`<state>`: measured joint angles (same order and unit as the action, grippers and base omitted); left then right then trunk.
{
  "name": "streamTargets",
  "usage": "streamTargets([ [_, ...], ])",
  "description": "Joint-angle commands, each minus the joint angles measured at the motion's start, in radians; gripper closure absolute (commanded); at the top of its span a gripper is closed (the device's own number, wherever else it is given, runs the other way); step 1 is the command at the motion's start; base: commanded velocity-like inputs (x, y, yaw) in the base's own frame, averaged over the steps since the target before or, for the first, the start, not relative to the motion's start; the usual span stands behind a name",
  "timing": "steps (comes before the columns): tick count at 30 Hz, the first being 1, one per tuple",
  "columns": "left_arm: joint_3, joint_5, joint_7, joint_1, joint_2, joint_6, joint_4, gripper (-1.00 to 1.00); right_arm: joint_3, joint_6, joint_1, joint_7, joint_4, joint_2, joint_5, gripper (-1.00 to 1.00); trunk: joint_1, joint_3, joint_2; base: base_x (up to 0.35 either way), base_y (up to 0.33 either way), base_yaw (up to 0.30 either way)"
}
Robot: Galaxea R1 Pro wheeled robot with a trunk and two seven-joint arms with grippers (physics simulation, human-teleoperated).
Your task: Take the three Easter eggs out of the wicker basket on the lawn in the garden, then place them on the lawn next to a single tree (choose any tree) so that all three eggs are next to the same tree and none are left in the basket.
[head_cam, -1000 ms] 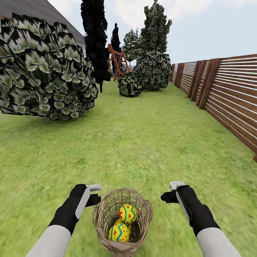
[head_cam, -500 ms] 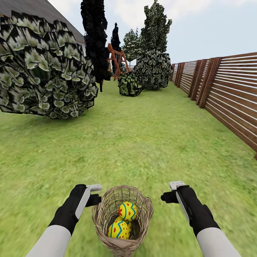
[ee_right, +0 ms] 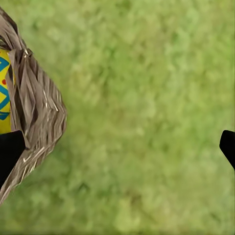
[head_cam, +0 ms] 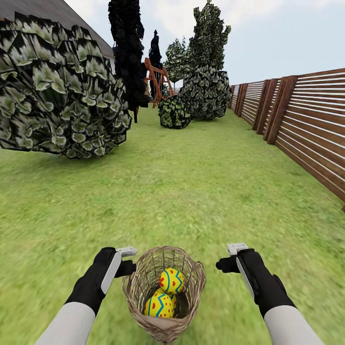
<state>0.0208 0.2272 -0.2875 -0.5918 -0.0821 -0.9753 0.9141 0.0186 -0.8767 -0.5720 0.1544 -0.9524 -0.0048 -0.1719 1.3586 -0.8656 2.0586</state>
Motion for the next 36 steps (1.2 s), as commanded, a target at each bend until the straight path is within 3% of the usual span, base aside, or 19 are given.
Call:
streamTargets([
  [1,0.002,0.011,-0.009,0.0,-0.001,-0.003,0.001,-1.0,0.001,-0.004,0.0,0.01,-0.001,0.0,-0.011,-1.0,0.0,-0.001,0.0,0.0,0.0,0.0],
  [10,0.002,0.011,-0.01,0.0,-0.001,-0.004,-0.002,-1.0,0.001,-0.004,0.0,0.01,-0.001,0.0,-0.011,-1.0,0.0,-0.001,0.0,0.199,0.014,0.0],
  [20,0.002,0.011,0.008,0.0,-0.001,-0.003,0.003,-1.0,0.001,-0.002,0.0,0.01,-0.001,0.0,-0.011,-1.0,0.0,-0.001,0.0,0.025,0.0,0.0],
  [25,0.002,0.011,0.041,-0.001,-0.001,-0.004,0.0,-1.0,0.001,-0.002,0.0,0.01,-0.001,0.0,-0.011,-1.0,0.019,-0.017,0.035,0.0,0.0,0.0],
  [36,0.004,0.009,0.045,0.0,0.001,-0.005,-0.004,-1.0,0.001,-0.002,-0.001,0.009,-0.002,0.0,-0.011,-1.0,0.061,-0.051,0.112,0.0,0.0,0.0],
])
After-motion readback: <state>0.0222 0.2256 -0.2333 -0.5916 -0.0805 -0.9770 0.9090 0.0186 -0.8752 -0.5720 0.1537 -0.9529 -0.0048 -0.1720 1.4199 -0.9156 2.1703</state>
